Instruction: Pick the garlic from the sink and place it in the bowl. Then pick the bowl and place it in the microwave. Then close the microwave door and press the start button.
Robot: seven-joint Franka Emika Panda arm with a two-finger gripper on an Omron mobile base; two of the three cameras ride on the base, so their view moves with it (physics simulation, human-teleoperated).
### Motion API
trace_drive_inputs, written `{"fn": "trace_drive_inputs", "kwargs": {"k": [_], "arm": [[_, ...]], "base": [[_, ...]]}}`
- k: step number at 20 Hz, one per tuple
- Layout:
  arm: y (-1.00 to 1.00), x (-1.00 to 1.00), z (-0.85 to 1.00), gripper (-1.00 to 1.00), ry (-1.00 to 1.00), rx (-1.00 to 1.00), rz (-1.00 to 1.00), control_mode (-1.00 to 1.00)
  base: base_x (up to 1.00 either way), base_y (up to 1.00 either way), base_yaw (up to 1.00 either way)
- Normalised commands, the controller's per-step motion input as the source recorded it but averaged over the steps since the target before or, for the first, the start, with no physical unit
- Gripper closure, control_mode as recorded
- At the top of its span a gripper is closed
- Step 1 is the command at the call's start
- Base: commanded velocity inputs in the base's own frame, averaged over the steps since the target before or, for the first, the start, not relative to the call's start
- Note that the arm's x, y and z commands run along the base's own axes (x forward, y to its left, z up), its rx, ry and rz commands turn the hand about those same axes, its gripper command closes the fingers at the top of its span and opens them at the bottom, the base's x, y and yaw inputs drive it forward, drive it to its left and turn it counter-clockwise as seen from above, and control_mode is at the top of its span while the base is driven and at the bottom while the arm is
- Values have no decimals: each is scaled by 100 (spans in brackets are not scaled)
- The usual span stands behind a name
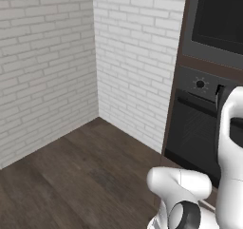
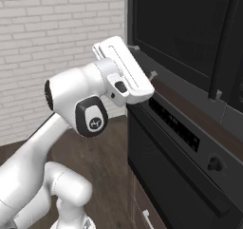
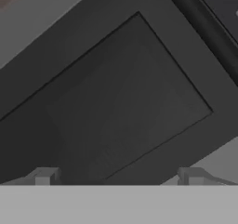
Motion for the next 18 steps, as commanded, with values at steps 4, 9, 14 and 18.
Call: {"fn": "trace_drive_inputs", "kwargs": {"k": [4, 9, 14, 18], "arm": [[30, -69, 39, -100, 27, -14, 4, -100], [26, -53, 9, -100, 24, -12, 5, -100], [34, -47, -5, -100, 15, -9, 4, -100], [39, -11, -56, 100, -3, -11, 0, -100]], "base": [[0, 0, 0], [0, 0, 0], [0, 0, 0], [0, 0, 0]]}}
